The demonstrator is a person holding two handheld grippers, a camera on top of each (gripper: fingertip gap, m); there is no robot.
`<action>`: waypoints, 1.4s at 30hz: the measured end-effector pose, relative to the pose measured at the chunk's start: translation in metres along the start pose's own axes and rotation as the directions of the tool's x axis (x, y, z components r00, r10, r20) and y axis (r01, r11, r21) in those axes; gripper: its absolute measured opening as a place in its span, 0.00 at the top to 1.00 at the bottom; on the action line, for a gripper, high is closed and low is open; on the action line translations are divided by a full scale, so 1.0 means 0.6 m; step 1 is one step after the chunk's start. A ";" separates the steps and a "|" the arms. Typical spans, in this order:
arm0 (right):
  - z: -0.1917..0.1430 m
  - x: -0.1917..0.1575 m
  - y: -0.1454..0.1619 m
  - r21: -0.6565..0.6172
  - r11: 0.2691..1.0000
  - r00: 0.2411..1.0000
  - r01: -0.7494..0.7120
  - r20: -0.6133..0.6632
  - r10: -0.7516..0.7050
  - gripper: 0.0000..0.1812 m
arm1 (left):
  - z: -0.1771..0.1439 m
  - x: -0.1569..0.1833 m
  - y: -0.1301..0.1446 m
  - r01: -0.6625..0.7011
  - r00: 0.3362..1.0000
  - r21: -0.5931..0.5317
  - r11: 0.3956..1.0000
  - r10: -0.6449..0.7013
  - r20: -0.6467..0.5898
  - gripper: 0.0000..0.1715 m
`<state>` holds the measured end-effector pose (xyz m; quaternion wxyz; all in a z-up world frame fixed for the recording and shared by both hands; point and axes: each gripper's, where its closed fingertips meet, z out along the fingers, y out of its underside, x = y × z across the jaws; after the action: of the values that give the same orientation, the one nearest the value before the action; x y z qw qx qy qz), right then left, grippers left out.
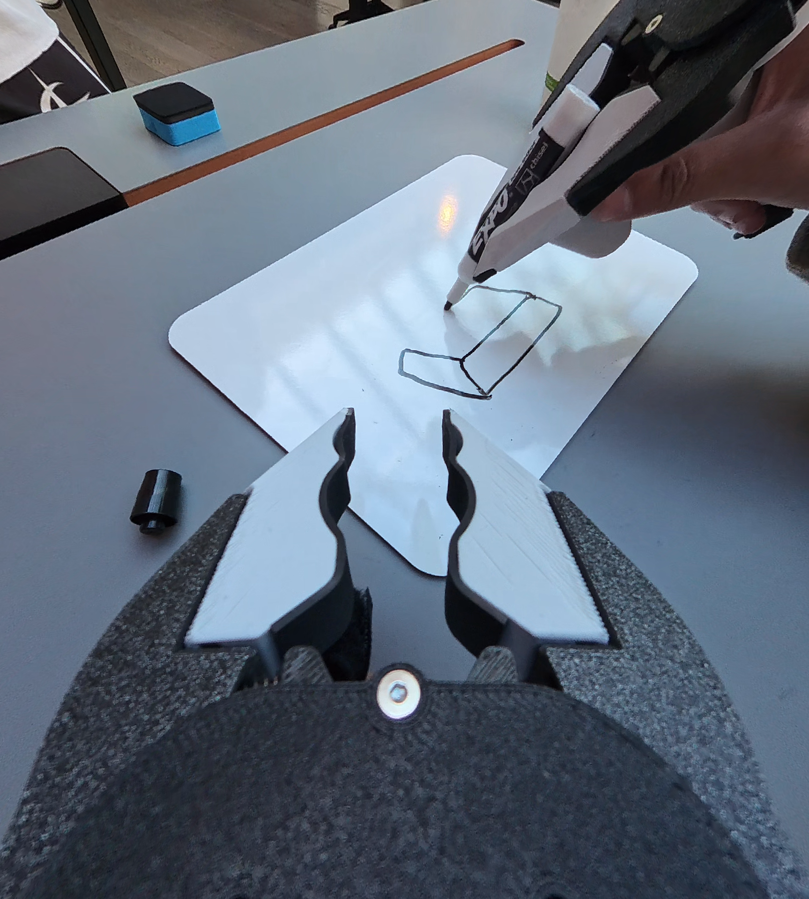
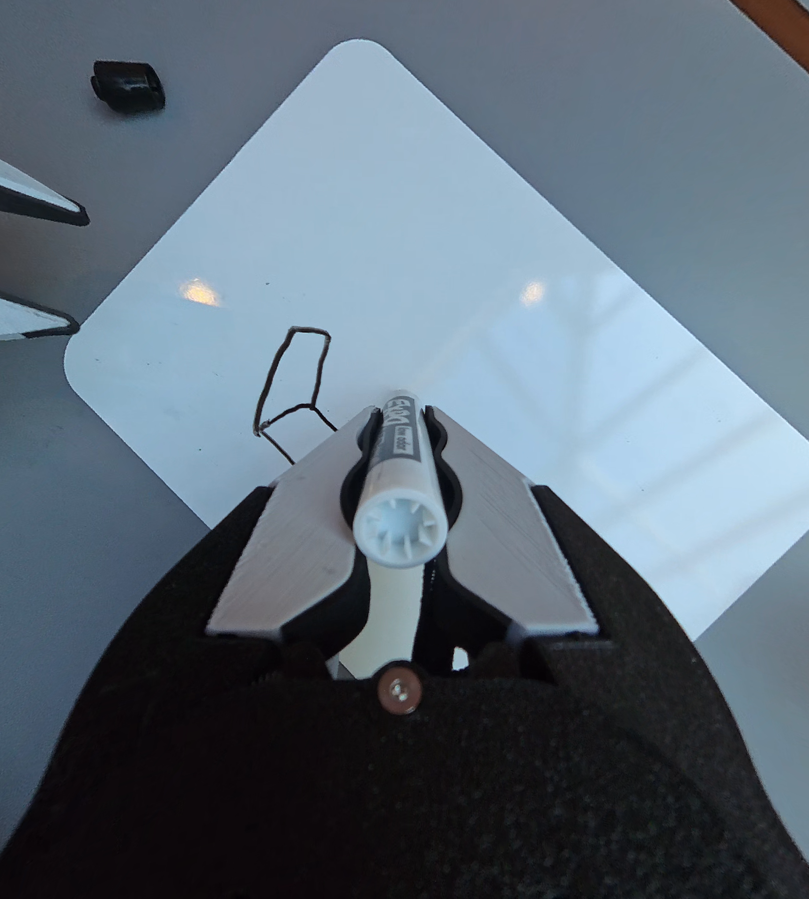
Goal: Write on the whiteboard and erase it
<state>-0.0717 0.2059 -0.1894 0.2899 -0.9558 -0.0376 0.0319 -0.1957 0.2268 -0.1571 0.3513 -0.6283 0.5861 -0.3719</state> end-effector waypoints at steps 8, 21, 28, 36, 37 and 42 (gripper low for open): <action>0.010 -0.017 -0.014 -0.005 1.000 0.999 0.024 0.023 -0.024 0.90 | 0.001 0.002 -0.002 -0.001 1.000 0.004 1.000 0.001 0.001 0.79; 0.028 -0.052 -0.037 -0.012 0.997 0.995 0.071 0.066 -0.070 0.90 | 0.005 0.004 -0.004 -0.003 1.000 0.007 1.000 0.003 0.004 0.79; 0.031 -0.058 -0.041 -0.019 0.996 0.994 0.083 0.068 -0.082 0.90 | 0.007 0.003 -0.006 -0.006 1.000 0.010 1.000 0.006 0.006 0.79; 0.026 -0.062 -0.034 -0.030 0.996 0.994 0.085 0.065 -0.083 0.90 | 0.012 -0.001 -0.004 -0.012 1.000 0.008 1.000 0.012 0.012 0.79; 0.026 -0.062 -0.033 -0.031 0.996 0.994 0.085 0.064 -0.083 0.90 | 0.013 -0.002 -0.004 -0.013 1.000 0.007 1.000 0.013 0.012 0.79; 0.022 -0.064 -0.027 -0.040 0.996 0.995 0.085 0.062 -0.082 0.90 | 0.014 -0.005 -0.004 -0.018 1.000 0.002 1.000 0.018 0.020 0.79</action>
<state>-0.1120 0.2235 -0.1899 0.2695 -0.9579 -0.0869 0.0478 -0.1876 0.2303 -0.1590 0.3610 -0.6265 0.5878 -0.3629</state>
